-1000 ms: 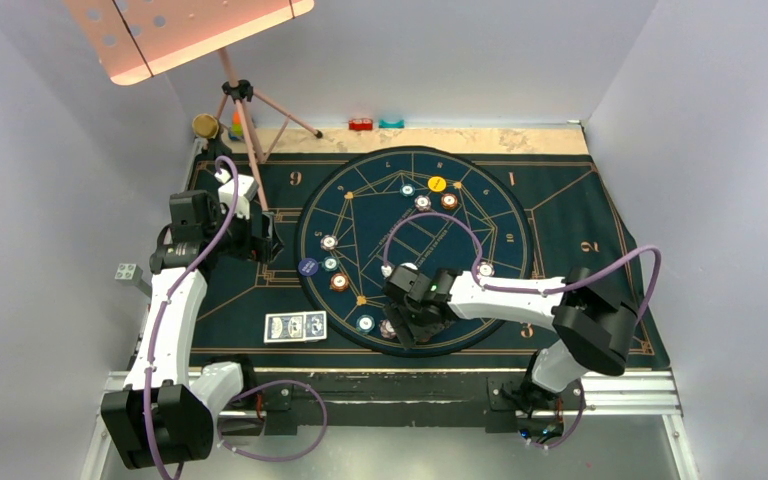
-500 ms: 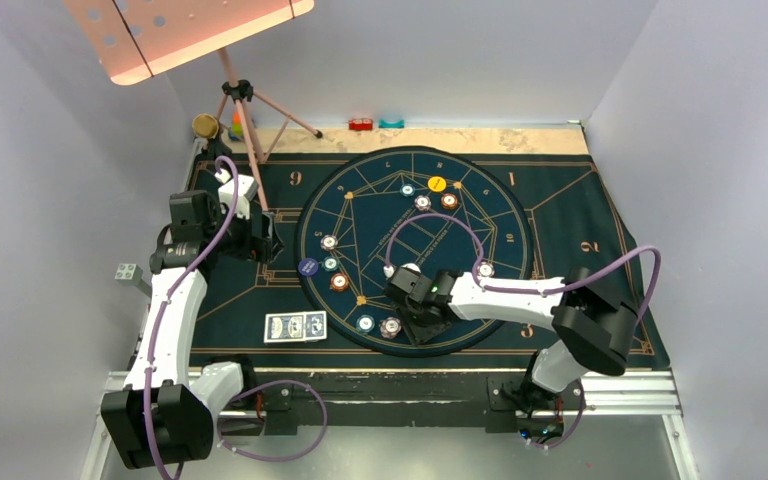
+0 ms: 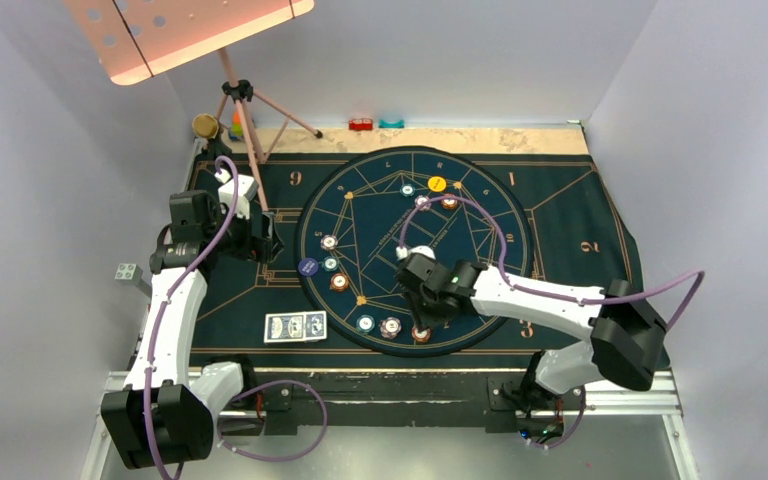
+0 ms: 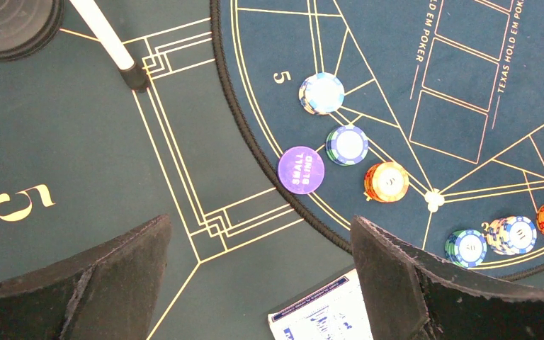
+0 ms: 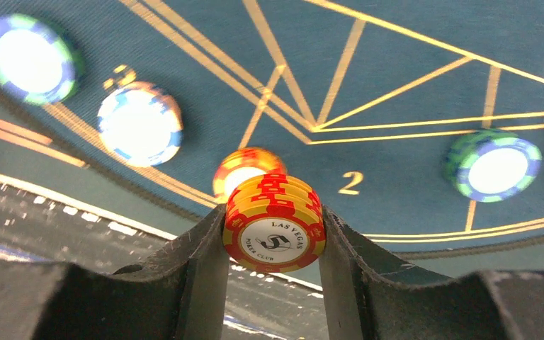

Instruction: Distribute texas hold em gaming equipment

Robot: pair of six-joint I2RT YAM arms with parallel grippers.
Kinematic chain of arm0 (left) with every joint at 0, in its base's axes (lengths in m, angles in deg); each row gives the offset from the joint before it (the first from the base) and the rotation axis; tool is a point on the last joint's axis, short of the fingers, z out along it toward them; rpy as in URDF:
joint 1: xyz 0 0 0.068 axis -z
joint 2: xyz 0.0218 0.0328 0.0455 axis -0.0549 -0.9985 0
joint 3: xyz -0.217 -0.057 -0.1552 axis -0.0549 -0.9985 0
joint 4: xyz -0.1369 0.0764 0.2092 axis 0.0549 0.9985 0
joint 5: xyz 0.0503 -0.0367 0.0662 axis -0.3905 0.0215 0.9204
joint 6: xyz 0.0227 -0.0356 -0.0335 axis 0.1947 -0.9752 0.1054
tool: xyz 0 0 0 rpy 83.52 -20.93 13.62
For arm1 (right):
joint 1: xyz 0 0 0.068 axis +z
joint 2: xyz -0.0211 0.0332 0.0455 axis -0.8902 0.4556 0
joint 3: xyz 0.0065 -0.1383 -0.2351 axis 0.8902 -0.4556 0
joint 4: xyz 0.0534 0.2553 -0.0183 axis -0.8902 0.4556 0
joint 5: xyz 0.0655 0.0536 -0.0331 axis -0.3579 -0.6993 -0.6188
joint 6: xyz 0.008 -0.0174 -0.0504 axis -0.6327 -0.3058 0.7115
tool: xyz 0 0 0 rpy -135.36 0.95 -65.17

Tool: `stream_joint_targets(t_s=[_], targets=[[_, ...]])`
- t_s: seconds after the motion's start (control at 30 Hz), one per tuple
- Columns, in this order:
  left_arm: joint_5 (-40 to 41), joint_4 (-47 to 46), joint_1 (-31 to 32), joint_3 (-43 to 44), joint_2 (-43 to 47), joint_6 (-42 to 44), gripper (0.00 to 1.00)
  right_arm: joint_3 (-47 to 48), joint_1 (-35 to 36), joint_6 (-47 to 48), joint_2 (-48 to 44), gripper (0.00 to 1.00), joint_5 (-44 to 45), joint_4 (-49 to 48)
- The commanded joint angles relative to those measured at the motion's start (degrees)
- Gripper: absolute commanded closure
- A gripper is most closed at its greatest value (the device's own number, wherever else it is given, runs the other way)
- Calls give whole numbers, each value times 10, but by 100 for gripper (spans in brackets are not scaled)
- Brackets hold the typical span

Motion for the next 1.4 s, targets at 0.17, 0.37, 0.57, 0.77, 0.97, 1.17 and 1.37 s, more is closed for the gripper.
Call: stream_joint_targets(t_s=[0.17,0.37,0.57,0.77,0.97,1.17,1.37], targets=[[-13,-10,-6,1,7,8,0,-63,-146,-67,-62,74,48,45],[-13,-9,-5,0,7,8,0,-81,-148,-113,-65,72,25,42],[-15,-9,-5,0,5,9,0,-113,-148,-137,-65,65,11,26],[-24,-6,-5,0,4,15,0,-114,-148,-139,-52,34,-1,12],[-87,33,-2,10,-3,69,0,-88,-148,-133,-62,24,14,37],[-93,157,42,10,-10,261,0,-2,-148,-102,-107,24,29,100],[-50,223,124,-41,25,416,0,90,-148,-59,-114,22,28,127]])
